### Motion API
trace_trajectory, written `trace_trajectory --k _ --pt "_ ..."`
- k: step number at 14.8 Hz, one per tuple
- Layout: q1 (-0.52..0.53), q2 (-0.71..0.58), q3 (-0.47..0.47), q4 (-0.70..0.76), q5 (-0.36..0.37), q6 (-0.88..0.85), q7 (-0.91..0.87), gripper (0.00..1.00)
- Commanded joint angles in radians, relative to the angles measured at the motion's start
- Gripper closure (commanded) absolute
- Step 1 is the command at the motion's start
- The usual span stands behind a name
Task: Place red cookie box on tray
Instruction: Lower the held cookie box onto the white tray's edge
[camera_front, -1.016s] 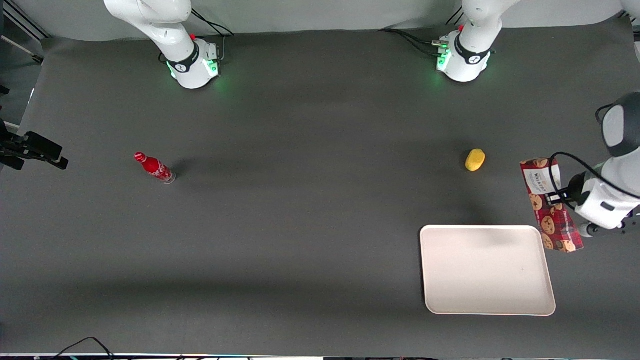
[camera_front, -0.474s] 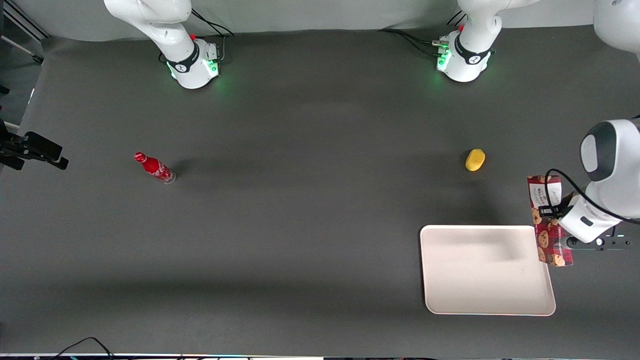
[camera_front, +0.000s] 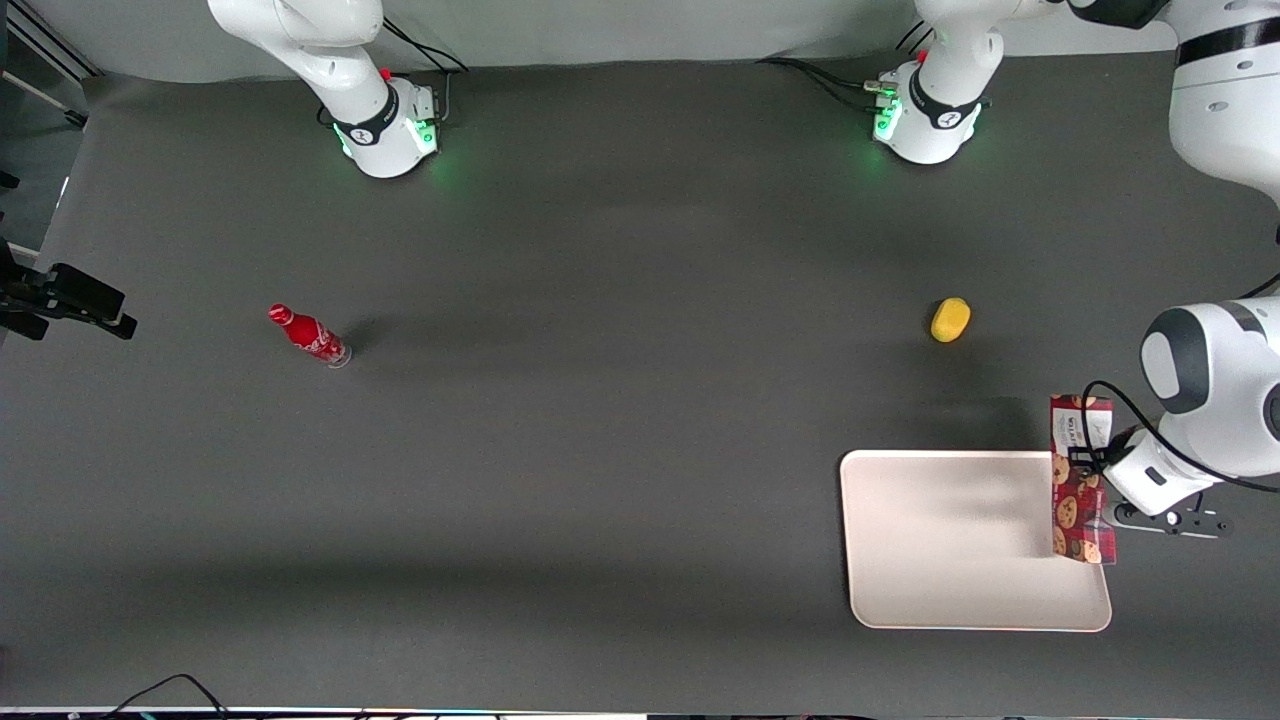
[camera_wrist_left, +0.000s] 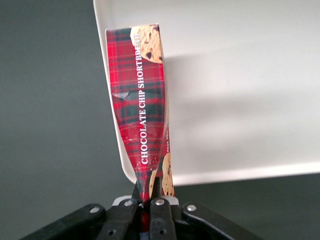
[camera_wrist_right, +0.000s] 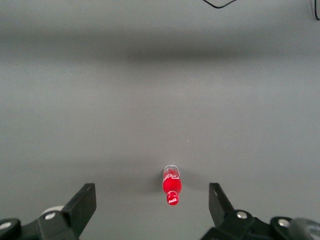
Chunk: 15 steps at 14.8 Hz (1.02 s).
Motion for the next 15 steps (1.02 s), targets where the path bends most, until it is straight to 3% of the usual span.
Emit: trace_trajectory --k 1,4,14,15 --pt "0.006 0.077 0.014 0.14 -0.022 -0.02 0.055 1.0" --pt "0.01 0.132 0.014 0.207 -0.066 -0.012 0.056 1.0" --pt "0.016 0.223 0.009 0.323 -0.066 0.027 0.056 1.0" --pt "0.016 0.225 0.009 0.323 -0.063 0.029 0.064 0.08"
